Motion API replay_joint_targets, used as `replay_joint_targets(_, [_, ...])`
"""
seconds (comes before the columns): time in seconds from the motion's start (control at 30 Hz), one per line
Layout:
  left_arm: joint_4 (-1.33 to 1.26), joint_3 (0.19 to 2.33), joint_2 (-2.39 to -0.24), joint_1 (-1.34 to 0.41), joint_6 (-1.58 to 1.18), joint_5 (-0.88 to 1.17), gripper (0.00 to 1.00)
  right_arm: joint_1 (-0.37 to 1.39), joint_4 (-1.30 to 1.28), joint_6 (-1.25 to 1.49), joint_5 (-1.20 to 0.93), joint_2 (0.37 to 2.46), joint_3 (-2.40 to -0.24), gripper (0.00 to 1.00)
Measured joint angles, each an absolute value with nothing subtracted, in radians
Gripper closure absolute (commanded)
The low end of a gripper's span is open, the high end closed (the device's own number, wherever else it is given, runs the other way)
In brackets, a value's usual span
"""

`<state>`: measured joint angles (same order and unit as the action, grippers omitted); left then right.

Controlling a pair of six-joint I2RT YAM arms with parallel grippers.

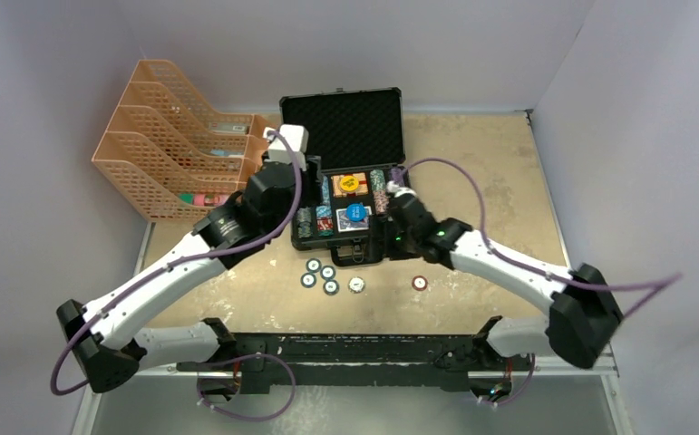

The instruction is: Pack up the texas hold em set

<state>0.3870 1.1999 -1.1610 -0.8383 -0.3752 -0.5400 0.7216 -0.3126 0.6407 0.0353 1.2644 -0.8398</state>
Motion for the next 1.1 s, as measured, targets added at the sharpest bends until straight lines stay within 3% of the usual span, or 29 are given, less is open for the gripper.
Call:
replay_joint_targets(0.17, [0.384,1.133,-1.062,-0.838,-0.386,-0.601,0.44,0.923,-0.409,0.679,0.172,1.488,-1.023,0.26])
replay_joint_targets(0.33, [0.382,1.067,-0.982,-0.838,-0.394,-0.659,0.44,1.009,-0.450,0.691,0.215,1.644,-1.097,0.28])
replay_joint_targets(0.87, [0.376,1.015,-0.920,-0.838,-0.444,-0.721,0.44,1.040,-0.530,0.690,0.217,1.792,-1.167,0.28])
replay_joint_targets(1.1, [0.376,1.015,-0.917,-0.838,-0.453,-0.732,0.44,1.044,-0.539,0.693,0.218,1.818,-1.168,0.34])
